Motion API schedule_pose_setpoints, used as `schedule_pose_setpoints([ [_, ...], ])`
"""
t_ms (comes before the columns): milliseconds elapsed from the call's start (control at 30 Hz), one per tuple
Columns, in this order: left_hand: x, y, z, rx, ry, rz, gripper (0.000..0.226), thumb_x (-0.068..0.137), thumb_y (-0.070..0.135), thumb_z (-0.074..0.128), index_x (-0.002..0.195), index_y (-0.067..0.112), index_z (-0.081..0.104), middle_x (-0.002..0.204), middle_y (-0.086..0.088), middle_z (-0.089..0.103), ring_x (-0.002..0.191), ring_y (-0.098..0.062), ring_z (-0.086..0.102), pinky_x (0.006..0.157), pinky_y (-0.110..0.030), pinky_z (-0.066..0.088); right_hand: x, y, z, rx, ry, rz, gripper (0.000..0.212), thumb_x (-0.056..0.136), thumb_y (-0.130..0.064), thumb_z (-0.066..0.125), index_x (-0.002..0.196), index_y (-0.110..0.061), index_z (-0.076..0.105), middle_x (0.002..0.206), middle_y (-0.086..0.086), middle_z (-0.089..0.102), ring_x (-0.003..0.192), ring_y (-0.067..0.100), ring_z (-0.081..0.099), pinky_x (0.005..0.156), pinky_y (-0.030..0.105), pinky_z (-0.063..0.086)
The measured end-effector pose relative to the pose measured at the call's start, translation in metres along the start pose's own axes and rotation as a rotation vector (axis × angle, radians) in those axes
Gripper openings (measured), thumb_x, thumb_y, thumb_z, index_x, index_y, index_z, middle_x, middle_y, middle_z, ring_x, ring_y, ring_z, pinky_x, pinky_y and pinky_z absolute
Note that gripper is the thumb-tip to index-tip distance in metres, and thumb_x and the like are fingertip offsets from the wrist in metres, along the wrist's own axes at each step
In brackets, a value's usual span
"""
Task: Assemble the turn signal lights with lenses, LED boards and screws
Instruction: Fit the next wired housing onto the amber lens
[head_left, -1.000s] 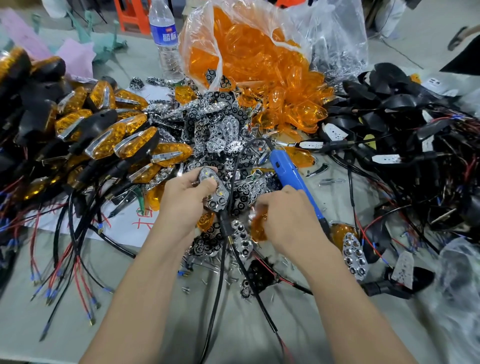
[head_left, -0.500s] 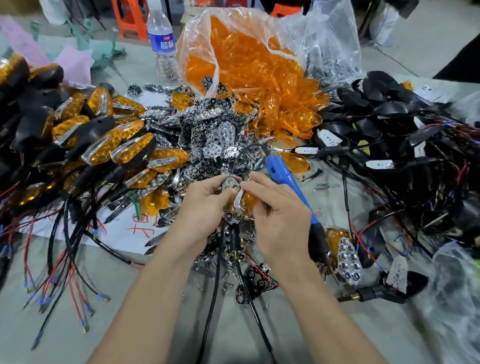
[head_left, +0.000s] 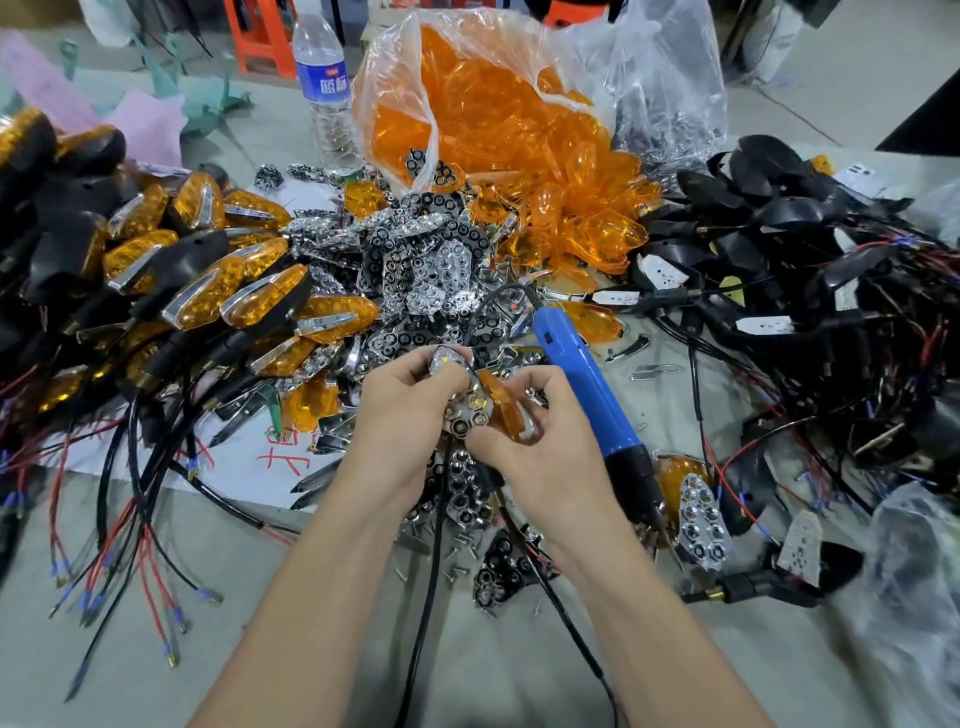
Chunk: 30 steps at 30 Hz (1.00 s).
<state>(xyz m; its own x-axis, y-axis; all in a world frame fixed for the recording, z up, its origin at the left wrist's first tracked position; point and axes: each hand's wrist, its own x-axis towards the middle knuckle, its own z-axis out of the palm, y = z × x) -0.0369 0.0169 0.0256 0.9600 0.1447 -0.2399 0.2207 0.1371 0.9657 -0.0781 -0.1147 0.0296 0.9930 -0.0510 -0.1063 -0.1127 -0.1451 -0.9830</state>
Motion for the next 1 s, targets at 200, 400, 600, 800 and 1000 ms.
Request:
schedule_pose_setpoints([
  [200, -0.001, 0.001, -0.003, 0.015, -0.053, 0.018, 0.022, 0.074, 0.015, 0.067, 0.09, 0.023, 0.08, 0.071, -0.001, 0.065, 0.067, -0.017, 0.054, 0.066, -0.032, 0.046, -0.003, -0.001, -0.009, 0.121, -0.096, 0.039, 0.028, 0.076, -0.029, 0.076, 0.099, -0.03, 0.06, 0.095, -0.005, 0.071, 0.088, 0.006, 0.059, 0.095, 0.055, 0.055],
  [400, -0.002, -0.002, 0.0, -0.006, -0.006, -0.023, 0.022, 0.085, 0.004, 0.067, 0.086, 0.021, 0.081, 0.076, -0.002, 0.072, 0.062, -0.013, 0.061, 0.056, -0.025, 0.053, -0.001, 0.003, -0.012, 0.25, -0.019, 0.045, 0.058, 0.063, -0.012, 0.083, 0.112, -0.033, 0.062, 0.105, -0.016, 0.077, 0.09, 0.002, 0.073, 0.074, 0.02, 0.057],
  [600, -0.003, -0.004, 0.005, -0.004, -0.007, -0.038, 0.018, 0.09, 0.001, 0.067, 0.087, 0.013, 0.081, 0.08, -0.011, 0.074, 0.069, -0.018, 0.063, 0.064, -0.033, 0.052, -0.003, 0.001, 0.001, 0.061, 0.175, -0.122, 0.051, 0.063, -0.016, 0.088, 0.103, -0.034, 0.063, 0.102, -0.009, 0.077, 0.092, 0.01, 0.074, 0.082, 0.038, 0.061],
  [800, -0.002, 0.002, 0.002, -0.159, -0.176, -0.192, 0.015, 0.096, 0.018, 0.07, 0.102, 0.019, 0.084, 0.107, -0.012, 0.079, 0.09, -0.022, 0.074, 0.09, -0.039, 0.057, -0.01, 0.0, 0.014, -0.174, 0.191, -0.181, 0.054, 0.07, -0.009, 0.085, 0.108, -0.038, 0.059, 0.105, -0.028, 0.071, 0.096, 0.0, 0.069, 0.084, 0.027, 0.057],
  [1000, -0.002, -0.002, -0.014, -0.231, -0.332, -0.198, 0.038, 0.109, 0.021, 0.041, 0.129, 0.014, 0.072, 0.126, -0.021, 0.072, 0.112, -0.031, 0.069, 0.098, -0.047, 0.052, -0.008, 0.001, 0.01, -0.254, 0.163, -0.171, 0.054, 0.073, -0.002, 0.077, 0.107, -0.038, 0.057, 0.1, -0.026, 0.071, 0.086, 0.003, 0.067, 0.073, 0.018, 0.053],
])
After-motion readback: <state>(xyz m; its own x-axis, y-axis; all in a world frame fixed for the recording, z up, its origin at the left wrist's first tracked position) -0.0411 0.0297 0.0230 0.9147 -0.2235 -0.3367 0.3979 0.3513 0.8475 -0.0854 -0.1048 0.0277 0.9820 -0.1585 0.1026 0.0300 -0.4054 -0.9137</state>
